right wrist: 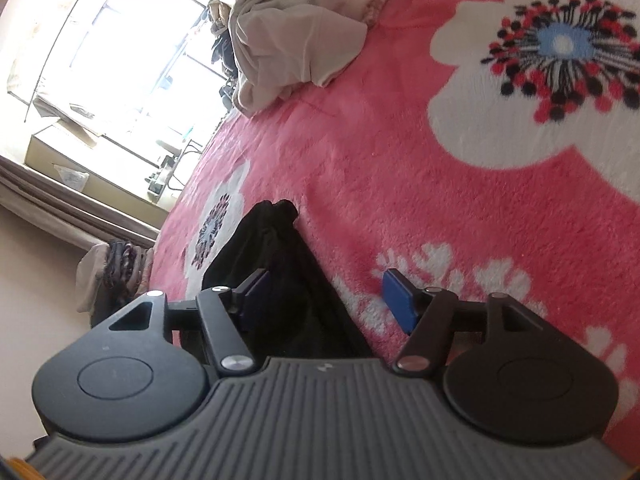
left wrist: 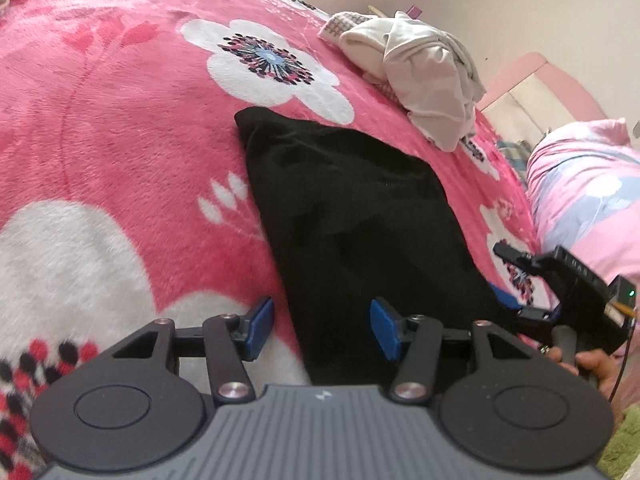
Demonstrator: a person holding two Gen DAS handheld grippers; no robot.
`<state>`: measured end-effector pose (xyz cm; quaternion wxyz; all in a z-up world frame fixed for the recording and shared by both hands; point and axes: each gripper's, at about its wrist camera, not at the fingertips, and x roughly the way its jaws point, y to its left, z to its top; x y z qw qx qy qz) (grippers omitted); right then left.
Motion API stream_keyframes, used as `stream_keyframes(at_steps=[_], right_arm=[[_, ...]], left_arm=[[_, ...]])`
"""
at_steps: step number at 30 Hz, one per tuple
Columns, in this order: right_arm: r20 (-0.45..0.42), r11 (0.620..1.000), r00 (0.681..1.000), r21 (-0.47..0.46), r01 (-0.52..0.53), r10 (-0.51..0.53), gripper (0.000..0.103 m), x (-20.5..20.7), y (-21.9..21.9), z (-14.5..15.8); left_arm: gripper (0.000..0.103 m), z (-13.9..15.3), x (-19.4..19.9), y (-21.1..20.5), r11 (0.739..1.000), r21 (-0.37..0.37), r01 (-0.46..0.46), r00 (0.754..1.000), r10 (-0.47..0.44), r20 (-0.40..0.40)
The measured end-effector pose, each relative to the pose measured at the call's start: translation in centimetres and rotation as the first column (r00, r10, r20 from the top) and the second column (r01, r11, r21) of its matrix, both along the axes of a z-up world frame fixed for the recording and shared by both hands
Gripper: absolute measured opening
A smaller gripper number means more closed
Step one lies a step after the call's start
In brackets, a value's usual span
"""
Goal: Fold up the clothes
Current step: 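Grasp the folded T-shirt end with both tools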
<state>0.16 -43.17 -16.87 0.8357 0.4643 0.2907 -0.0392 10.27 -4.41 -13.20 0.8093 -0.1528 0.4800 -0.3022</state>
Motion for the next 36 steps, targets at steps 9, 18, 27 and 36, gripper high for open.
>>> stream_keyframes(at_steps=[9,18,27,36], right_arm=[[-0.011,0.986,0.986,0.004,-0.164,0.164,0.065,3.6,-0.3,-0.4],[0.004,0.94,0.943,0.077,-0.332,0.333,0.065,12.0,-1.5,-1.3],[0.086,0.909,0.911,0.075,-0.41,0.404,0.064,14.9,-0.6,-1.8],[0.067,0.851,0.854,0.075,-0.519,0.515,0.049,13.1,-0.2,-1.6]], left_arm=[[0.055,-1.5,3.7,0.5,0.99,-0.14,-0.009,0.999,0.002,-0.046],[0.053,-2.6,7.4,-0.8,0.979,-0.203,-0.003,0.999,-0.004,-0.034],[0.039,-3.3,8.9,-1.5,0.971,-0.238,-0.016,1.0,0.013,-0.013],[0.023,-4.1,9.4,-1.0,0.967,-0.253,-0.011,1.0,0.005,-0.021]])
